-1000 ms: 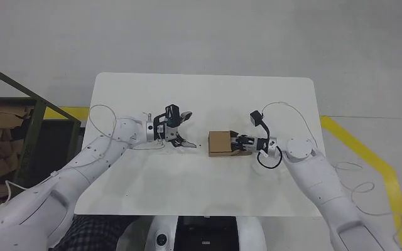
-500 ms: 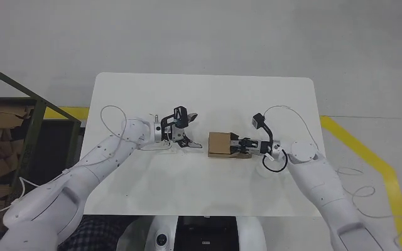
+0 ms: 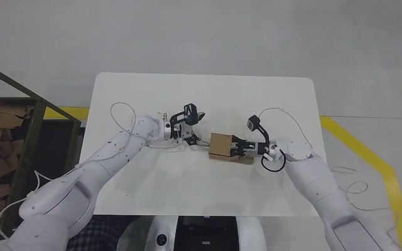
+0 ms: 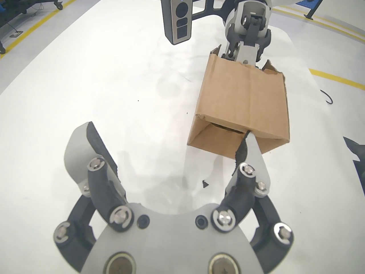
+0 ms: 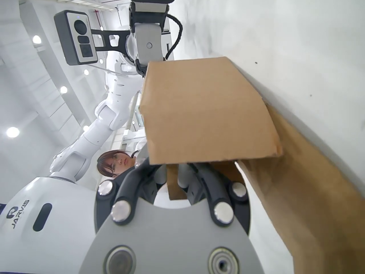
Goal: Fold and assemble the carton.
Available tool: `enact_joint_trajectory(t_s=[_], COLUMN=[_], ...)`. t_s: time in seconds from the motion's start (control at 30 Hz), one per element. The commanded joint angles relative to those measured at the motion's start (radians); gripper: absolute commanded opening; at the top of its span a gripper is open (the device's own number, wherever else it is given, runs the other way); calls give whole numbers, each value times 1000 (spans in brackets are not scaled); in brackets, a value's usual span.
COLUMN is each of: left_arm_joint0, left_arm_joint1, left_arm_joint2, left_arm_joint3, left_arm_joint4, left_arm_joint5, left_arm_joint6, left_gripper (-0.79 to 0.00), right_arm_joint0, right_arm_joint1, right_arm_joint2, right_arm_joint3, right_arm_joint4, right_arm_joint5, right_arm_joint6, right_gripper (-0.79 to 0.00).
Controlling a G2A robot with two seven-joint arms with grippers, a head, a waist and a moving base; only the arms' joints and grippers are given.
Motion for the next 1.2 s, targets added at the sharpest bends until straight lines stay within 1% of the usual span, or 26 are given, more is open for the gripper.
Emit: enact_joint_trajectory(t_s=[0.0, 0.27, 0.7, 1.17], left_arm_joint0=[-3, -13, -14, -11], left_arm_joint1=[-7, -29, -49, -62], left_arm_joint2=[1, -1, -18, -41], left_arm_joint3=[9, 34, 54, 88], left_arm_joint4=[3, 25, 59, 84], left_arm_joint5=[-5, -30, -54, -74], left_arm_joint6=[1, 17, 39, 45], left_gripper=[0, 0, 0, 0], right_arm_joint0=[7, 41, 75, 69], right_arm_joint1=[-6, -38, -78, -70], right_arm_joint2=[-8, -46, -85, -48], right_arm_joint3=[16, 90, 174, 215], right_arm_joint4=[10, 40, 54, 61], right_arm_joint5=[-1, -8, -26, -61], right_arm_joint6=[3, 17, 24, 39], right_gripper=[-785, -785, -785, -785])
